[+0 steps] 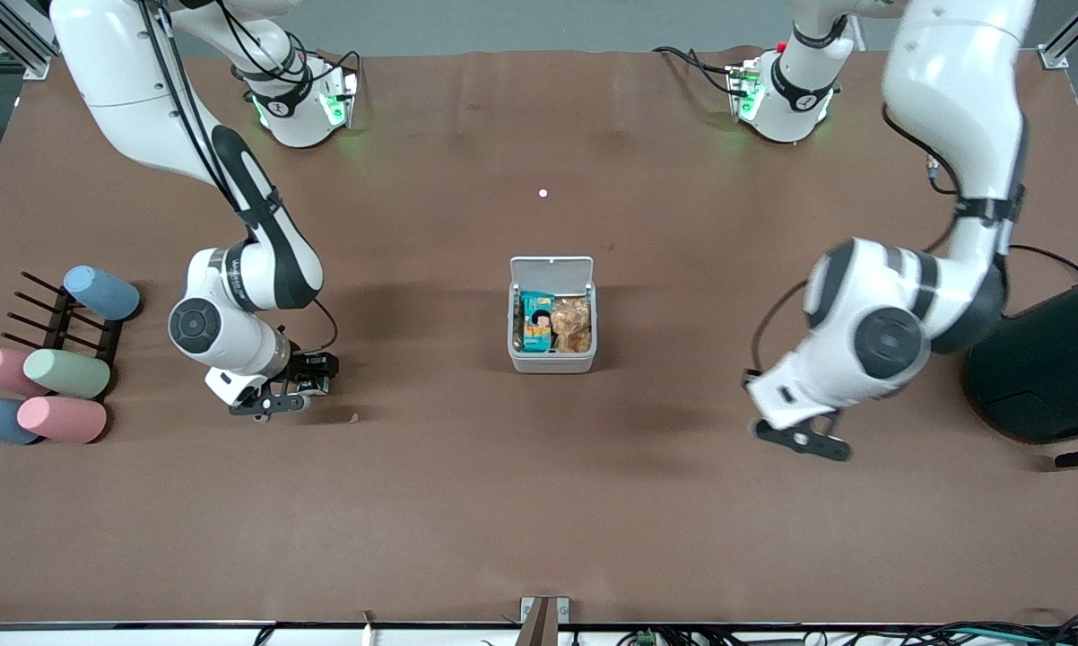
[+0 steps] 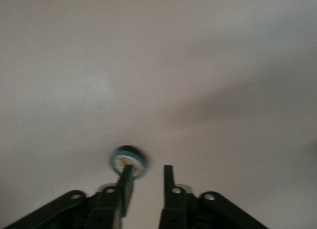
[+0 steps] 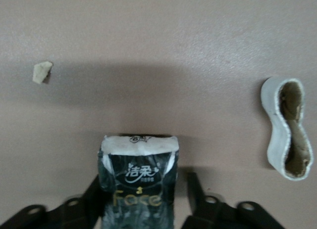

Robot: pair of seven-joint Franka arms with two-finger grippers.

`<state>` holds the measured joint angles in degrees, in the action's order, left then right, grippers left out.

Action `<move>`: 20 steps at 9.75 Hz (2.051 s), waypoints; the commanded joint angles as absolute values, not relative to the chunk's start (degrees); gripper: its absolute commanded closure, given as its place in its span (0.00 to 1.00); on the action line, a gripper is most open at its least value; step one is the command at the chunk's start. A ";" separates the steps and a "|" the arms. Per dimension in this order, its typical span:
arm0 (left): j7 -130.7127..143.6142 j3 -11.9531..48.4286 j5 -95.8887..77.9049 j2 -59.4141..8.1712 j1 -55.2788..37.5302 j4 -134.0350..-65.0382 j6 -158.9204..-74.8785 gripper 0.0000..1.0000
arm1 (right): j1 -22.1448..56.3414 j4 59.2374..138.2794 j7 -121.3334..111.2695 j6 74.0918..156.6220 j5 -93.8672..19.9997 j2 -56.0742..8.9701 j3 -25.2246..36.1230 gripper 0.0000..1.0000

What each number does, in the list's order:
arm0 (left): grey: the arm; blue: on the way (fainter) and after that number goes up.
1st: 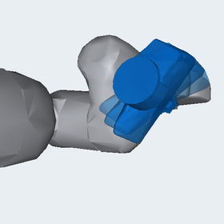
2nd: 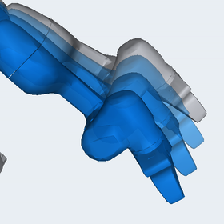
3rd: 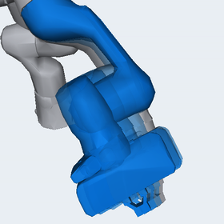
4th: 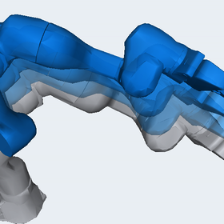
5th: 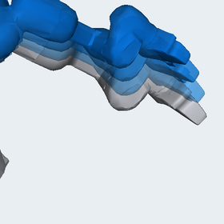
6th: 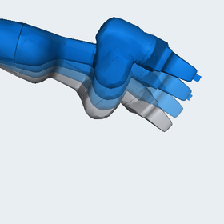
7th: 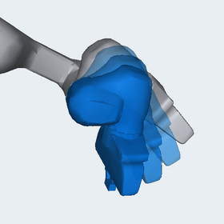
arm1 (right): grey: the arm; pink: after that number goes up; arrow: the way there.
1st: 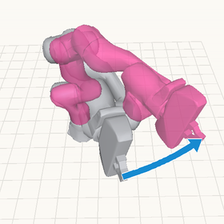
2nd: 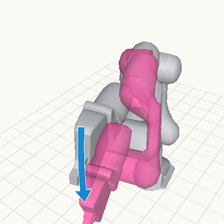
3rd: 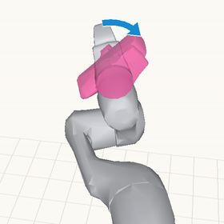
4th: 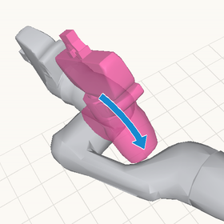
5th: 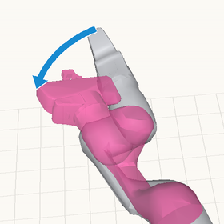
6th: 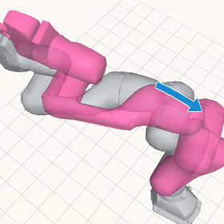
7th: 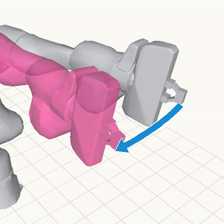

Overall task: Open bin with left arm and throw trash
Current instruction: 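Bin the packet with the right gripper while the left gripper grasps the tape, then bin the tape with the left gripper while the right gripper reaches the paper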

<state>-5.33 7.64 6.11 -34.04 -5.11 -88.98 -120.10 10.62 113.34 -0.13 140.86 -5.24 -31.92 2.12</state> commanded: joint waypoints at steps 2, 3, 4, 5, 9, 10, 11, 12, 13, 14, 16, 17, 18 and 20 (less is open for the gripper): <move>-12.56 8.61 6.68 -32.78 -1.06 -103.51 -136.19 0.00 | 10.99 112.85 0.79 139.31 -5.19 -31.46 2.29 0.96; -12.57 8.53 6.68 -33.22 -0.97 -106.06 -140.32 0.00 | 10.99 110.94 1.75 139.22 -5.88 -30.68 2.02 0.96; -12.48 8.53 6.59 -33.83 -0.18 -108.61 -145.15 0.00 | 11.16 106.22 6.72 138.35 -7.72 -29.72 0.54 0.96; -11.87 8.61 6.59 -34.19 -0.09 -109.42 -146.06 0.00 | 11.34 99.91 13.03 134.86 -9.56 -29.62 -1.65 0.96; -10.73 8.61 6.59 -34.36 -0.26 -110.83 -146.34 0.57 | 23.78 86.07 36.61 131.31 -9.67 -31.71 -2.99 0.97; -9.42 8.61 6.59 -34.37 -0.61 -110.83 -146.34 0.87 | 28.08 85.09 39.43 131.92 -9.41 -33.12 -2.90 0.97; -9.32 8.70 6.59 -34.37 -1.14 -110.57 -146.34 1.00 | 30.47 83.77 40.77 134.01 -9.49 -34.61 -2.90 0.97; -9.32 8.70 6.59 -34.37 -1.93 -110.13 -146.25 1.00 | 33.46 83.67 41.65 135.08 -9.23 -35.67 -2.90 0.97; -9.06 8.53 6.59 -34.10 -3.15 -109.60 -145.81 1.00 | 35.66 83.67 41.66 135.17 -9.05 -36.38 -2.90 0.97; -7.23 8.53 6.59 -33.67 -3.51 -108.56 -145.11 1.00 | 37.51 83.85 41.31 135.00 -9.14 -36.65 -2.90 0.97; -2.84 8.70 6.59 -33.57 -5.35 -104.00 -139.34 1.00 | 39.54 85.24 41.22 134.12 -9.14 -36.83 -2.90 0.97; 0.41 8.70 6.59 -33.49 -7.01 -101.54 -136.09 1.00 | 40.25 85.43 41.31 131.42 -9.14 -36.83 -2.90 0.97; 4.96 8.79 6.59 -33.49 -8.95 -99.25 -133.01 1.00 | 40.08 85.43 40.87 128.87 -9.14 -36.83 -2.90 0.96; 15.42 8.88 5.89 -33.49 -14.56 -93.72 -126.68 1.00 | 39.73 85.43 40.78 127.71 -9.14 -36.83 -2.90 0.96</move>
<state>9.59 9.12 6.07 -33.94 -11.32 -96.88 -130.96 39.89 85.33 41.15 128.47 -8.74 -37.02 -3.06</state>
